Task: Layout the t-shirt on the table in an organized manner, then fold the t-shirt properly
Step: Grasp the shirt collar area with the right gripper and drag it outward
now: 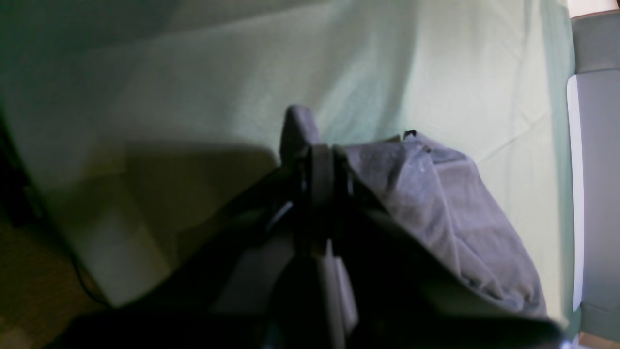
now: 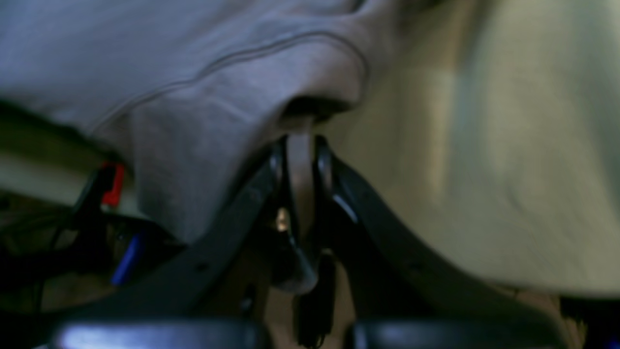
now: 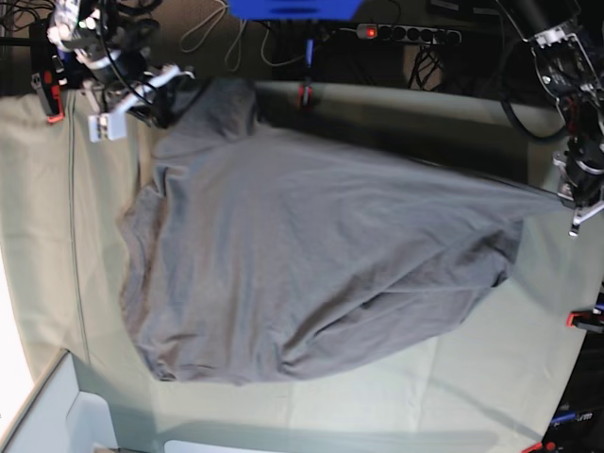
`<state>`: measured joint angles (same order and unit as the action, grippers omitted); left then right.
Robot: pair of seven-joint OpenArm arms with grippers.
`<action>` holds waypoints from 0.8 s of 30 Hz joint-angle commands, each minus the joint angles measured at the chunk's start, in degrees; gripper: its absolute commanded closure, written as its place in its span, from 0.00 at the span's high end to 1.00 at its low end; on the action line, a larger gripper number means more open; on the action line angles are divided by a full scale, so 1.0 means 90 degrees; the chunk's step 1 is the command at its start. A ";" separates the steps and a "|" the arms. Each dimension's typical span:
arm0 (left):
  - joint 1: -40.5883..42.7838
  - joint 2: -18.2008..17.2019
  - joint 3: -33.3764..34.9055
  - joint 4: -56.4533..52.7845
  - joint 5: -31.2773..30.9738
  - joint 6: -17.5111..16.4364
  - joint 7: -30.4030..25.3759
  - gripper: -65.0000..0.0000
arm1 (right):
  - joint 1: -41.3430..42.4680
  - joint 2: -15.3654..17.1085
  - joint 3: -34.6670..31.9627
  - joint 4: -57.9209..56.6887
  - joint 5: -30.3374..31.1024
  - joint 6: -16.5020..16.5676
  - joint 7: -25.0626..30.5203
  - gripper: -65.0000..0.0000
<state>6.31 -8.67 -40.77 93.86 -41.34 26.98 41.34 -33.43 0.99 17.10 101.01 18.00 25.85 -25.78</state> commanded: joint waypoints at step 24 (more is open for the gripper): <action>-0.0071 -0.0156 -0.0036 0.0105 0.0027 -0.0004 -0.0135 0.00 | -0.0139 -0.0164 0.0644 -0.0230 0.0017 0.0054 0.0046 0.44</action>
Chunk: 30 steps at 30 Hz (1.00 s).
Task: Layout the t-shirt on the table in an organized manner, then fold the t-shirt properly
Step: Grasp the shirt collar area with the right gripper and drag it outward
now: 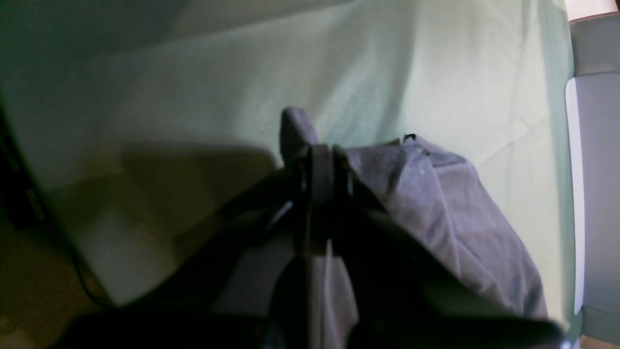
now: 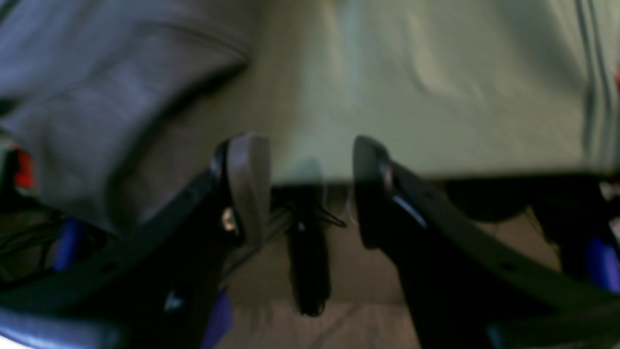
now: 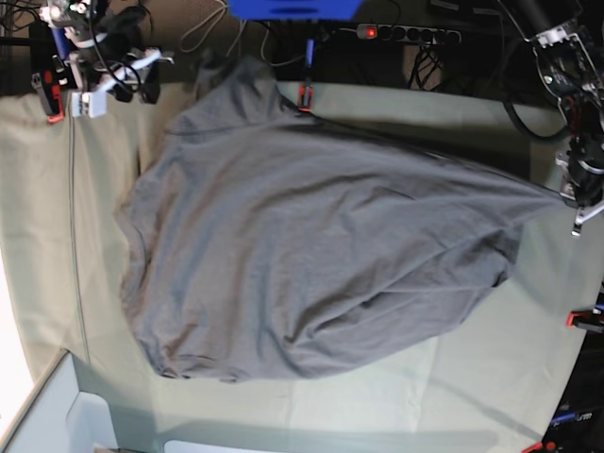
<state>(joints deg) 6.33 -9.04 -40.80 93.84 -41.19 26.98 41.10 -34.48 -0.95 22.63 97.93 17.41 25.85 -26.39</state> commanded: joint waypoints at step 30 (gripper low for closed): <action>-0.0444 -0.0339 -0.0434 0.0108 0.0010 -0.0004 -0.0108 0.00 | 0.1628 0.0159 -0.0918 -0.0434 0.0083 0.0015 -0.0052 0.44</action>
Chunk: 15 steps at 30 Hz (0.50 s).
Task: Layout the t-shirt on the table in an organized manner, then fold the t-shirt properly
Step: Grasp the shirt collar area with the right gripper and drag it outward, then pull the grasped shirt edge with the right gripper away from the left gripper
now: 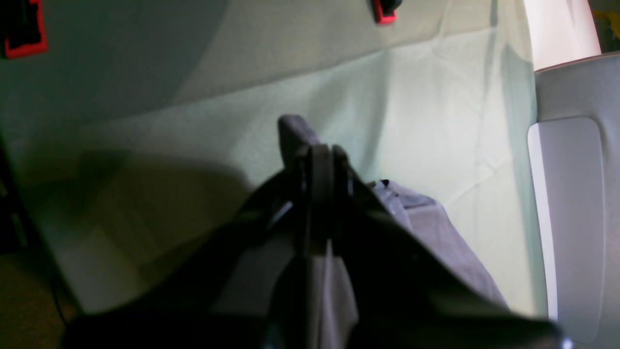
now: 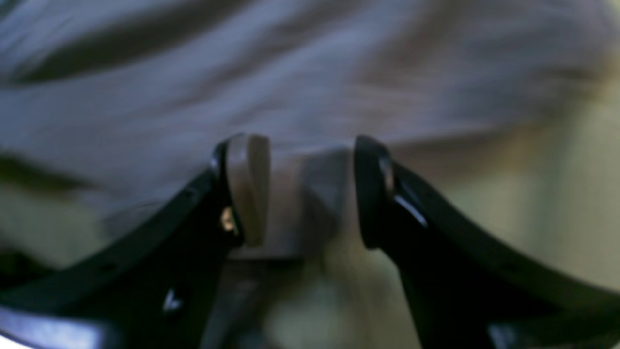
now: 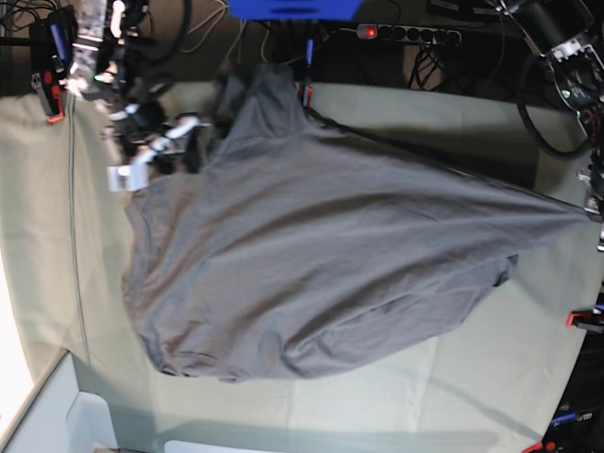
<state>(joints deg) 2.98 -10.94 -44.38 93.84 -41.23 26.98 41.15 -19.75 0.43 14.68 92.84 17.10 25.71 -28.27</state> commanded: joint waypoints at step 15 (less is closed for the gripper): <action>-0.0102 -0.0089 -0.0026 0.0108 0.0015 -0.0004 -0.0113 0.00 | -0.0028 -0.0072 -0.0063 -0.0904 0.0117 0.0049 0.0157 0.44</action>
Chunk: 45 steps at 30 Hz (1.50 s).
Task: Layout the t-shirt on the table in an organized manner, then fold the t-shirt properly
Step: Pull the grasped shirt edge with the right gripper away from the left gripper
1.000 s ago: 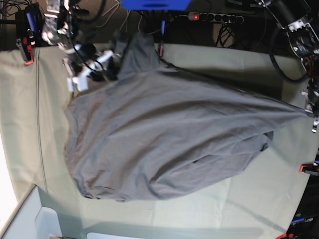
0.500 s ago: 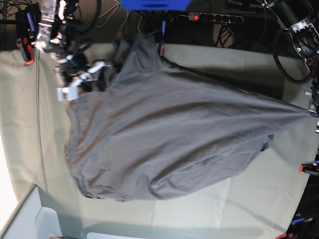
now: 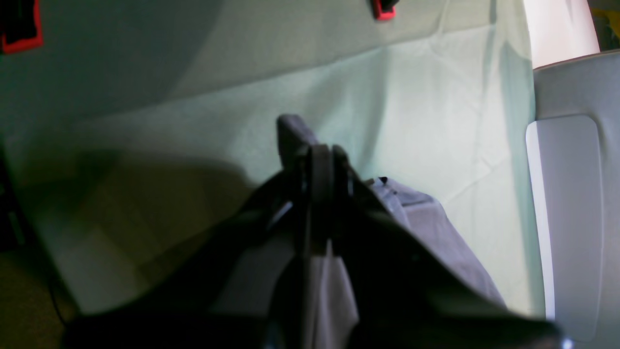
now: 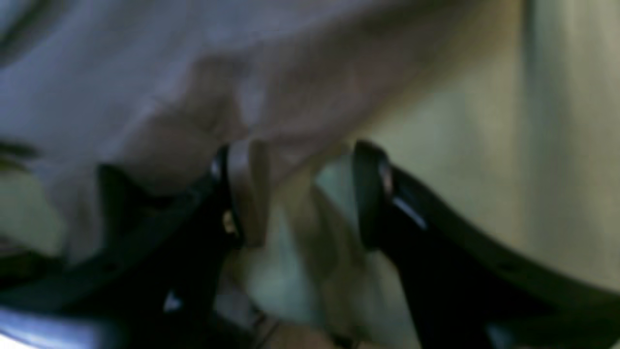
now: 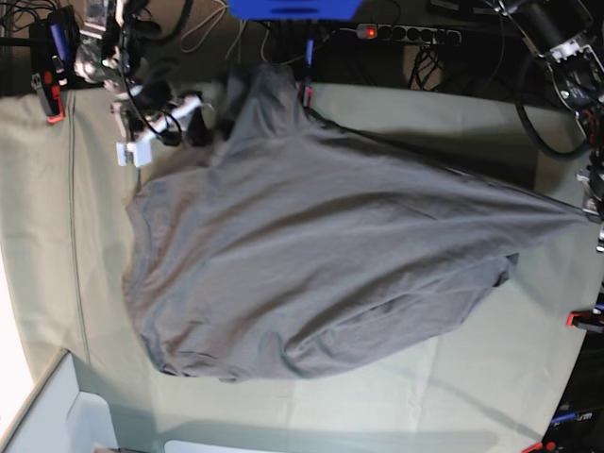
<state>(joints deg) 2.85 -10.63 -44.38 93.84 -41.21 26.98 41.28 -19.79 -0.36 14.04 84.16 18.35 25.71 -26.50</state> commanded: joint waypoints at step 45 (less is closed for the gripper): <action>0.0450 0.0434 -0.0036 0.0098 0.0012 -0.0004 -0.0127 0.00 | 0.0563 0.0719 0.1297 0.0402 -0.0022 0.0068 -0.0049 0.00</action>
<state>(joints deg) 7.07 -5.82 -44.38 93.84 -41.06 26.98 40.88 -14.74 5.23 25.43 86.46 17.82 25.89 -28.51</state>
